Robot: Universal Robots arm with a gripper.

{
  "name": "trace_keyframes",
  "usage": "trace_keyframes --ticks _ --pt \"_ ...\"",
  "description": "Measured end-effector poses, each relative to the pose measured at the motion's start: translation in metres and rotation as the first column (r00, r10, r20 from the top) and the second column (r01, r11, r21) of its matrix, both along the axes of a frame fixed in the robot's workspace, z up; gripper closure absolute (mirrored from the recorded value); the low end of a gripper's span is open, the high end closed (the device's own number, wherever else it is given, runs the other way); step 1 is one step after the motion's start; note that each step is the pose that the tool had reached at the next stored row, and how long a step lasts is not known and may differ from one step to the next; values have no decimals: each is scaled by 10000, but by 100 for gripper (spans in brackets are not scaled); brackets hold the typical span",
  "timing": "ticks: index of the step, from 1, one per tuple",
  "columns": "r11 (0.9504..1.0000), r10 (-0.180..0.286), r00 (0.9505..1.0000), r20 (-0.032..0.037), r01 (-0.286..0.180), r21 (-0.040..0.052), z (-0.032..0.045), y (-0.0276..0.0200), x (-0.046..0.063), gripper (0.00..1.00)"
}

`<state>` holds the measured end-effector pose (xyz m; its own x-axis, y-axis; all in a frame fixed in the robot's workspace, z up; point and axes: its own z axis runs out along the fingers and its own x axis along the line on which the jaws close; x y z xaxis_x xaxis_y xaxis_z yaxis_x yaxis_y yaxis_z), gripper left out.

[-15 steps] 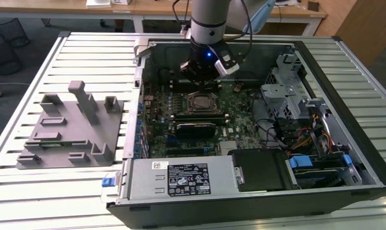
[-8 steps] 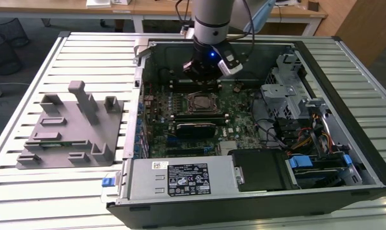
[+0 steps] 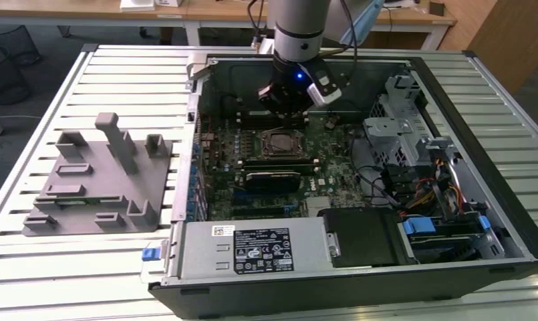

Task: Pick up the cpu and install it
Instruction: 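Install the first cpu locking lever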

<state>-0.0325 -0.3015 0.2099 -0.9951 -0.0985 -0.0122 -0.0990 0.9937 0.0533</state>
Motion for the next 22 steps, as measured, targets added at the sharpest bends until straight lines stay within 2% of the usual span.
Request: trace_keyframes --ticks 8,16,22 --pt "10000 1 10000 -1 -1 -28 -34 -1 6 89" --pt "9997 1 10000 -1 -1 -262 -101 -1 6 89" --pt "9997 0 10000 -1 0 -261 -99 -1 8 89"
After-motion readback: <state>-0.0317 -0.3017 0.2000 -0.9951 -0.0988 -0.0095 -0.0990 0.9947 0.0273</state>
